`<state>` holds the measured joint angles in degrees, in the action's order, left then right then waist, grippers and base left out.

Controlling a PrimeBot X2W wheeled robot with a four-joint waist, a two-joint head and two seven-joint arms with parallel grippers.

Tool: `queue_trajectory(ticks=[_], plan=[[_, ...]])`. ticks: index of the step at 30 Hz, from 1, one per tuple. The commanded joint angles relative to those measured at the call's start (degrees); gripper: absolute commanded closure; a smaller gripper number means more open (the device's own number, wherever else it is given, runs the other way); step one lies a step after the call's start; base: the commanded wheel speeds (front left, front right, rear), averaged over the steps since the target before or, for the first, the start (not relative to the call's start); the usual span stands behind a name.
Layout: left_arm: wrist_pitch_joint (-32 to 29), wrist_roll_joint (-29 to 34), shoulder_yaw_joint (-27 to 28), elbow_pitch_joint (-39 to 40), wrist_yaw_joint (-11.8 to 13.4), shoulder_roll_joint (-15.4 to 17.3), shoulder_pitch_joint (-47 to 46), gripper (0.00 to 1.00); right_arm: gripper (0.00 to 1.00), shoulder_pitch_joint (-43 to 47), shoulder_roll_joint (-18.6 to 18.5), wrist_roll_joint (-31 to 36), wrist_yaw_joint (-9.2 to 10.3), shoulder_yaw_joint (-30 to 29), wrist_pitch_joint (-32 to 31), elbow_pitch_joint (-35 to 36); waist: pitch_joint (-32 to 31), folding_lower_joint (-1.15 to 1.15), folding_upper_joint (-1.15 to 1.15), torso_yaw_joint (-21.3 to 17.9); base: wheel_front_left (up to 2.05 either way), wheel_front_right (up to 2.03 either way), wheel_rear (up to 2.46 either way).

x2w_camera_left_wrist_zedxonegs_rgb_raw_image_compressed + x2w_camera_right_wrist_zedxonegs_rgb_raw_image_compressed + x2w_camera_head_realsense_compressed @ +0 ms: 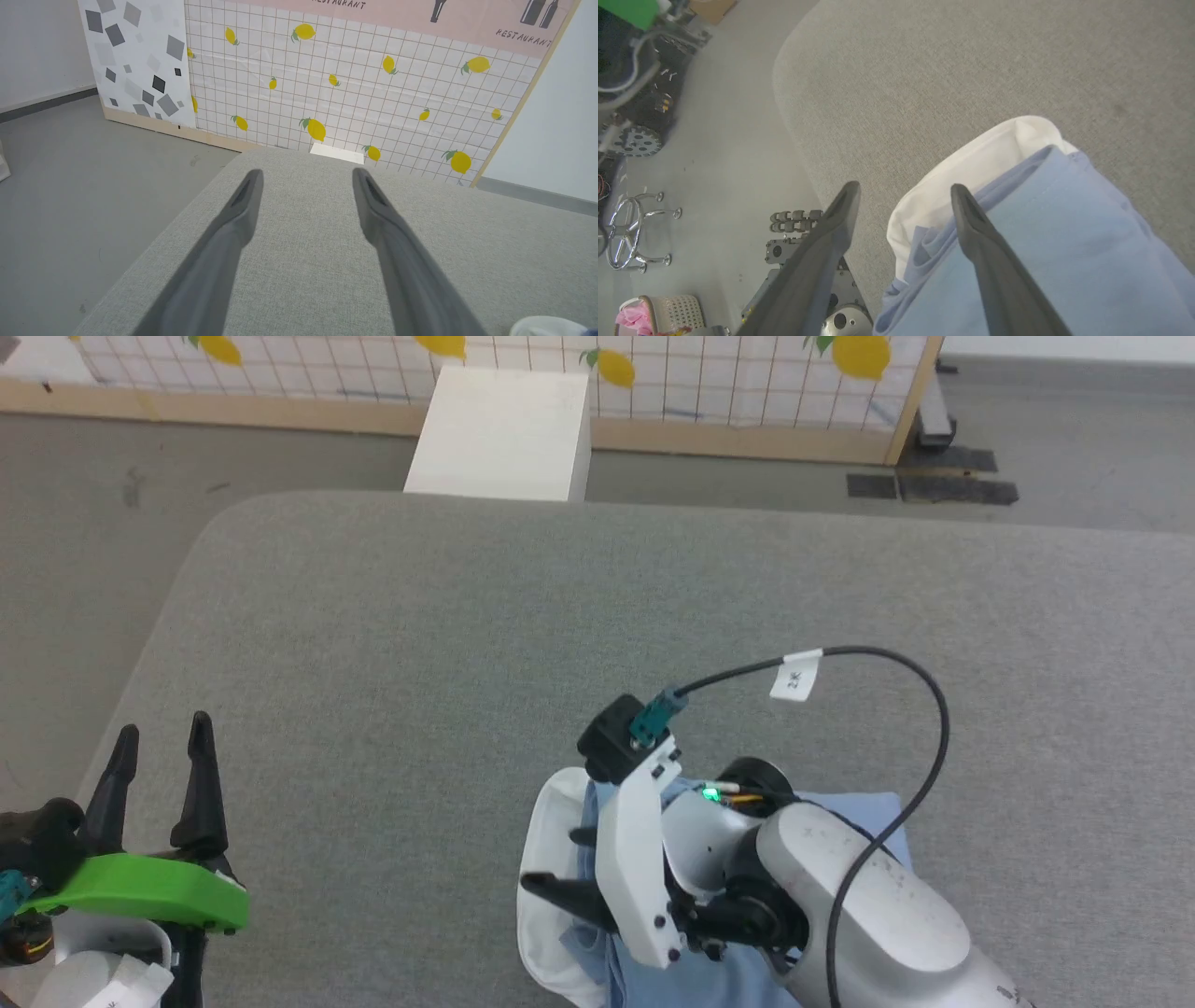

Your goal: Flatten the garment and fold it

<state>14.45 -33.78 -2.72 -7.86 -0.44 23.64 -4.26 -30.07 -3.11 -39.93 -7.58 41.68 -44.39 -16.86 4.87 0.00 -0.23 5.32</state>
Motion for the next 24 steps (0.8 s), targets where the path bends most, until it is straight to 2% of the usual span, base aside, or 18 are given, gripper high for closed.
queue_trajectory(ticks=[1, 6, 12, 18, 24], plan=[[0.00, 0.39, -0.16, 0.16, 0.25, 0.13, -0.23, 0.00, 0.00, -1.22, 0.08, -1.17, 0.09, -0.35, 1.13, 1.31, -1.67, 0.00, 0.23, -1.02, 0.00, 0.00, 0.00], [-0.44, 1.24, -0.96, 0.90, 0.94, 0.21, 0.24, 0.00, 0.00, -2.42, -1.98, -1.13, 0.09, -4.30, 7.86, 6.27, -4.14, 0.00, 0.23, -2.22, 0.00, 0.00, 0.00], [-0.80, 2.87, -2.14, 2.02, 2.42, -0.08, 0.94, 0.00, 0.00, -2.17, -7.24, 2.62, 0.09, -12.09, 21.92, 12.08, -6.59, 0.00, 0.23, -4.19, 0.00, 0.00, 0.00], [-0.56, 3.74, -2.80, 2.53, 3.47, -0.75, 2.00, 0.00, 0.00, 2.14, -11.12, 6.19, 0.09, -22.44, 33.95, 14.51, -8.08, 0.00, 0.23, -5.92, 0.00, 0.00, 0.00], [-0.72, 4.05, -3.66, 2.42, 4.02, -1.29, 2.73, 0.00, 0.00, 9.67, -11.33, 11.23, 0.09, -34.77, 45.88, 15.15, -8.88, 0.00, 0.23, -6.76, 0.00, 0.00, 0.00]])
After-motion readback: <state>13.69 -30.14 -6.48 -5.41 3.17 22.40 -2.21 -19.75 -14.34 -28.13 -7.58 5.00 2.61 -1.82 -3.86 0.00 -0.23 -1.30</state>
